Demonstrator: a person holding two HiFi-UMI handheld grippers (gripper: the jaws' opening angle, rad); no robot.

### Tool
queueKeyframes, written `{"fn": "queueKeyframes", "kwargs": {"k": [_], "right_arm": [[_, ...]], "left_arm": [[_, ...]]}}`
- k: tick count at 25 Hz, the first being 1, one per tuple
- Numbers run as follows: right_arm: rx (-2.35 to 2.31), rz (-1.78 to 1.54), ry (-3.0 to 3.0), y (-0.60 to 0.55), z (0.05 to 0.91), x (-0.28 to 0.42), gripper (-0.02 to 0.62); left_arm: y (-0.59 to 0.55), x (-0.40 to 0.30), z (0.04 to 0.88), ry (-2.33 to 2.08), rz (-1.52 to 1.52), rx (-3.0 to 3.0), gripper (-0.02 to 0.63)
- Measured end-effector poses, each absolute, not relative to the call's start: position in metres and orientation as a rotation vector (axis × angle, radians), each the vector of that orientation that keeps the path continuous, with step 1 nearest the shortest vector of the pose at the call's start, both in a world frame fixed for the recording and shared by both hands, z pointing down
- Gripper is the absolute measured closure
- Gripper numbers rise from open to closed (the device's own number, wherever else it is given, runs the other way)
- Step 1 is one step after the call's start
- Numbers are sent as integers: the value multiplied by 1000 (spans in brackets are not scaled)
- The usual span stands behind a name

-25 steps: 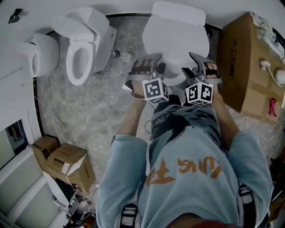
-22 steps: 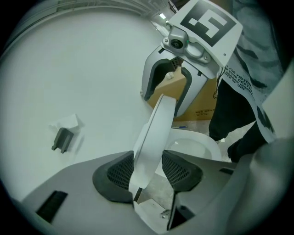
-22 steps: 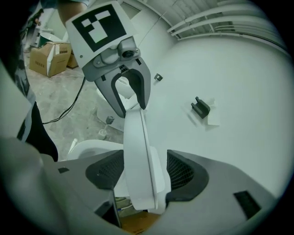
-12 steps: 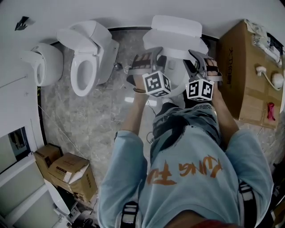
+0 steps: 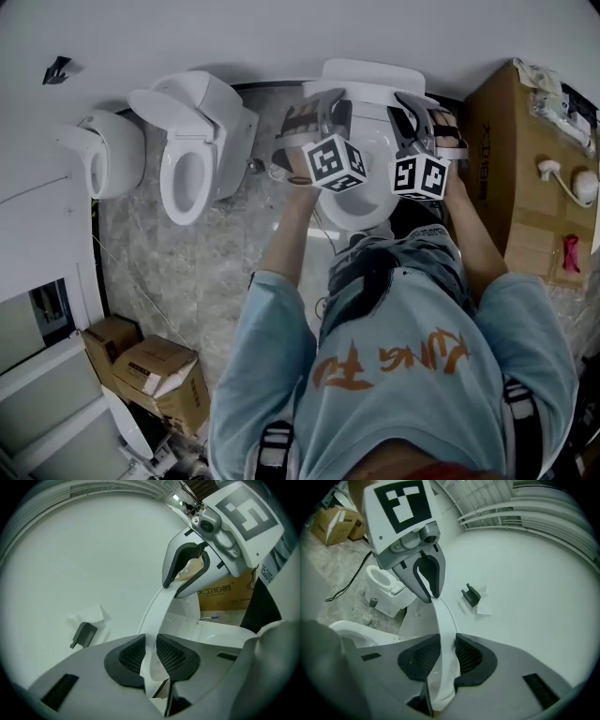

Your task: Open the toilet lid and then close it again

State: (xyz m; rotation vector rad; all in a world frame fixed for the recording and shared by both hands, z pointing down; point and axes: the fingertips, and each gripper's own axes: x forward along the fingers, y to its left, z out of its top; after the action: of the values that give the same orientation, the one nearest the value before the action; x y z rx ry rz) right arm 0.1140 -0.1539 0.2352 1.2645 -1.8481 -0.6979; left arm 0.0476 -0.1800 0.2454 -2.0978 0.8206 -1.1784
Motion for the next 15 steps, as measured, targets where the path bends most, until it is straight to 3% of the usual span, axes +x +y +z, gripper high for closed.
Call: {"fn": "queueKeyframes", "kwargs": {"k": [15], "right_arm": [[1363, -734, -1881, -281, 207, 172, 517]], "left_arm": [[-310, 105, 219, 876, -1200, -2030, 546]]}}
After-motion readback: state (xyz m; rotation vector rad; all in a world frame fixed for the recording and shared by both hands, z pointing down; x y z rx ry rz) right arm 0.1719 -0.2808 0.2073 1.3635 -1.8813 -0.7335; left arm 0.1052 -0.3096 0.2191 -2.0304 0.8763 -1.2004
